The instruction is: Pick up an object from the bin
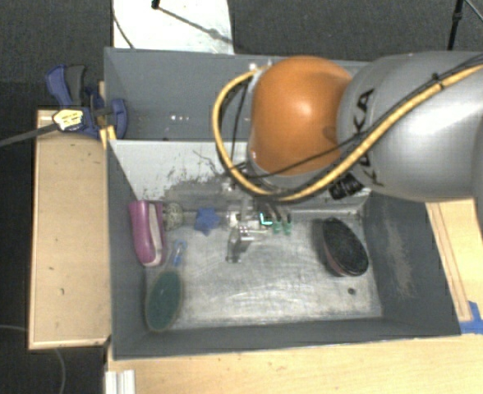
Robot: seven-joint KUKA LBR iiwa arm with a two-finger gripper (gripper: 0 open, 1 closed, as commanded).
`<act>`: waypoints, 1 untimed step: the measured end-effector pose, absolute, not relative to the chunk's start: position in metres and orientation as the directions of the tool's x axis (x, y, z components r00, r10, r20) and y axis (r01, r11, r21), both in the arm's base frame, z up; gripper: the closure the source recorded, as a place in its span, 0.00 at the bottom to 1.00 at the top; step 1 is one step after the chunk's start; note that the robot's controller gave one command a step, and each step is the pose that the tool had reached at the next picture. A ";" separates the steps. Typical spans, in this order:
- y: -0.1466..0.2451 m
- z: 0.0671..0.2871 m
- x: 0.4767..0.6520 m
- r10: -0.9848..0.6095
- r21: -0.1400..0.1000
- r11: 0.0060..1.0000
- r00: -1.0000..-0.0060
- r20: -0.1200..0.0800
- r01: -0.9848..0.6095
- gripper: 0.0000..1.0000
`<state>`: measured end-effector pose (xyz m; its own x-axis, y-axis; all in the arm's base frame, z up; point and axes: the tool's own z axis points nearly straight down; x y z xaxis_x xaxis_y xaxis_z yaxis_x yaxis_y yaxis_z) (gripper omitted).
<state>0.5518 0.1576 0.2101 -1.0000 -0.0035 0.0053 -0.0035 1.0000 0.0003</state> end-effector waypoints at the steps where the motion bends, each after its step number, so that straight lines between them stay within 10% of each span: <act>1: 0.136 0.116 0.588 0.062 -0.001 0.998 -0.998 0.003 0.062 0.00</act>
Offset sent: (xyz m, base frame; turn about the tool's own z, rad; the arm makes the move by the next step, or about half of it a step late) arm 0.0363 -0.0204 -0.0893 0.0604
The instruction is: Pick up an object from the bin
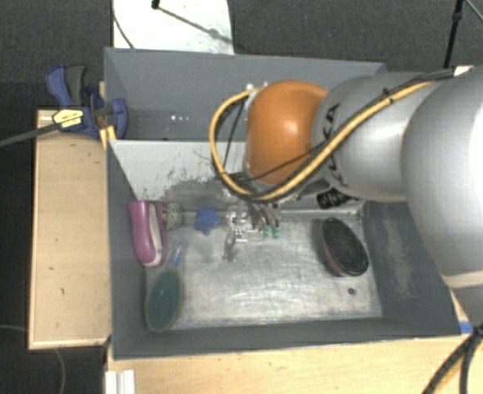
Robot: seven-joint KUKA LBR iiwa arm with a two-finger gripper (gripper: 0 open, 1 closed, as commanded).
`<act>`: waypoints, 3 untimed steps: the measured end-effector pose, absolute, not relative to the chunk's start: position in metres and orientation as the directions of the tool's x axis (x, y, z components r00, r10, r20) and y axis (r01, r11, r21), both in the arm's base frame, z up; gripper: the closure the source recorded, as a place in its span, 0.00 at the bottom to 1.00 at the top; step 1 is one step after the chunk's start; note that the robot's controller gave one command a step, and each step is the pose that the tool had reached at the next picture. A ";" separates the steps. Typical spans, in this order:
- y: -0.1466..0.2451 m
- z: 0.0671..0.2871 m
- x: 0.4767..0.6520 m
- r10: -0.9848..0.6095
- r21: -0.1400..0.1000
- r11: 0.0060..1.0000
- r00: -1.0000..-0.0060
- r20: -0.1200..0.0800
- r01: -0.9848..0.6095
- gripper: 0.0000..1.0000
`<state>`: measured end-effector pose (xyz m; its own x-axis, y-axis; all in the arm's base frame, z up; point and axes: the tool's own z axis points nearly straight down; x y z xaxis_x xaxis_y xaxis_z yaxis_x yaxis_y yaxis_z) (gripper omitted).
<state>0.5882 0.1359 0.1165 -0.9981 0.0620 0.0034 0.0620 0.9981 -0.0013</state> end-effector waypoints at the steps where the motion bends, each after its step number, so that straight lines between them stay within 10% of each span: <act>1: 0.112 0.074 0.593 0.249 0.006 0.968 -0.968 -0.006 0.249 0.00; 2: 0.112 0.075 0.595 0.254 0.007 0.967 -0.967 -0.013 0.254 1.00; 3: 0.116 0.142 0.592 0.247 0.005 0.969 -0.969 -0.009 0.247 1.00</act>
Offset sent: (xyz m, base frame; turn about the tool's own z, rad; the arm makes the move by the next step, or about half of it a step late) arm 0.0026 -0.0248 -0.0465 0.1926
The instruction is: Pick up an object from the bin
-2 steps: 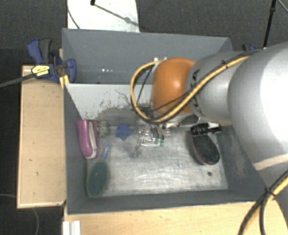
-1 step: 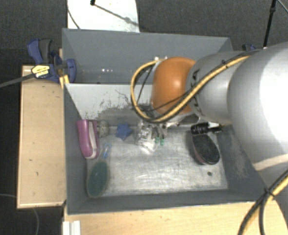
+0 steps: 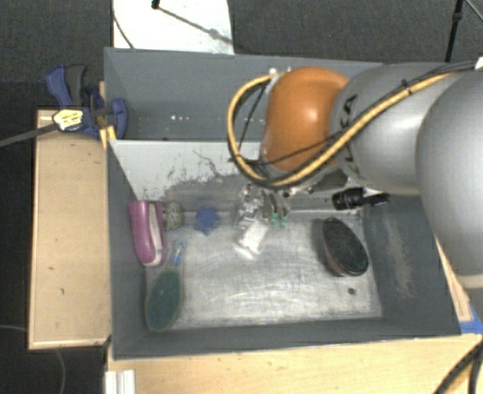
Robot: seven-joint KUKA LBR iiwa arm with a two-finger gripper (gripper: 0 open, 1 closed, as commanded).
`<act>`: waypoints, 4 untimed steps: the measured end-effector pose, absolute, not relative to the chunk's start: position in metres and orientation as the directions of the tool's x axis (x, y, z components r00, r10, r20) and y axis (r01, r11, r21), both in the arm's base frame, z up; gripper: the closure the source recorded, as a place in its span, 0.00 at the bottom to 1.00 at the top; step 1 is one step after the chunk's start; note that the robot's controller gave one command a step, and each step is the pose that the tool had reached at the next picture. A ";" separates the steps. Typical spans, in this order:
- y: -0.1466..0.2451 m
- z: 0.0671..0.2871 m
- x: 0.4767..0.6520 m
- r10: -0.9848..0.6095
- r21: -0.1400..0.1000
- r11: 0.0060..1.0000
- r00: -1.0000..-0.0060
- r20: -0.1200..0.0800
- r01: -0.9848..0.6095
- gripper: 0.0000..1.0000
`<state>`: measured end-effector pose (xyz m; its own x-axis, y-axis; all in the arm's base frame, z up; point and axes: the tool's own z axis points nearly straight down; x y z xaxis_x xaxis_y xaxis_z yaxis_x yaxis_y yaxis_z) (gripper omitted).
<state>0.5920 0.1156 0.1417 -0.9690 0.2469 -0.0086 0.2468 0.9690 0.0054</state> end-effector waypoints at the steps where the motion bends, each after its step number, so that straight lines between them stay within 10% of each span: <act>1: 0.115 0.137 0.590 0.249 0.002 0.968 -0.968 -0.002 0.249 0.00; 2: 0.152 0.072 0.590 0.113 0.002 0.994 -0.994 -0.003 0.113 0.00; 4: 0.180 0.072 0.585 -0.269 -0.001 0.963 -0.963 -0.007 -0.269 0.00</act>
Offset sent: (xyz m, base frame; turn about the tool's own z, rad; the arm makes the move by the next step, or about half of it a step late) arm 0.0000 0.0000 0.0000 0.0000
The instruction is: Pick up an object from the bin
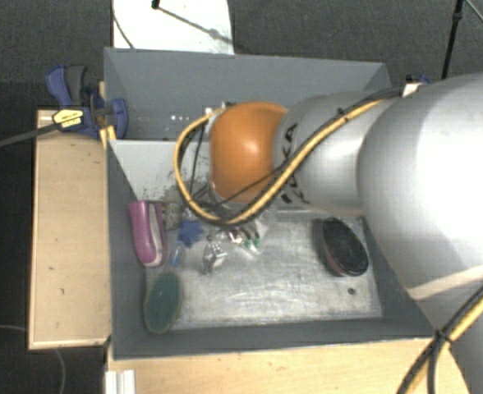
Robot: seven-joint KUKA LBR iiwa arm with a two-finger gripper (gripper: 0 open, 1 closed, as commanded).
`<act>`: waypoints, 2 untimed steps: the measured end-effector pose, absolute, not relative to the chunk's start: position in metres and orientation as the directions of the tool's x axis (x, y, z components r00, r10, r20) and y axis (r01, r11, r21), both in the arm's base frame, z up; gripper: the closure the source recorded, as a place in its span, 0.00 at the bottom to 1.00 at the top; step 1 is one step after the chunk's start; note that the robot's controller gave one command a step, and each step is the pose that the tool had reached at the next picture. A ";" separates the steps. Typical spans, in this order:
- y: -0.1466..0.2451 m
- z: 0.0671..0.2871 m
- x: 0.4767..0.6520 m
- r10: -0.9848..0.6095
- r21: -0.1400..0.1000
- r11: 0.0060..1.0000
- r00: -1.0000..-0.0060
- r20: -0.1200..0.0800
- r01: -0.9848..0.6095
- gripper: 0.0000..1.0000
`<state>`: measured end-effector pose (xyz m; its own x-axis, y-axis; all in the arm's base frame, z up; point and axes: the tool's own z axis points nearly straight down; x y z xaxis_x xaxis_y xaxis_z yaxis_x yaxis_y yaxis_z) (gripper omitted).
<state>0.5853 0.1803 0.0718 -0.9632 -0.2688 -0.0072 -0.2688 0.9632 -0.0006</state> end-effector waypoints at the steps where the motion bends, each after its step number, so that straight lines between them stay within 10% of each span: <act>1: 0.181 0.074 0.587 -0.264 0.000 0.965 -0.965 -0.012 -0.264 1.00; 2: 0.160 0.222 0.565 -0.654 -0.004 0.757 -0.757 -0.009 -0.654 1.00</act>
Offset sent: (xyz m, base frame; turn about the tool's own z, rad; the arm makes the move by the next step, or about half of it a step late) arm 0.0000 0.0000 0.0000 0.0000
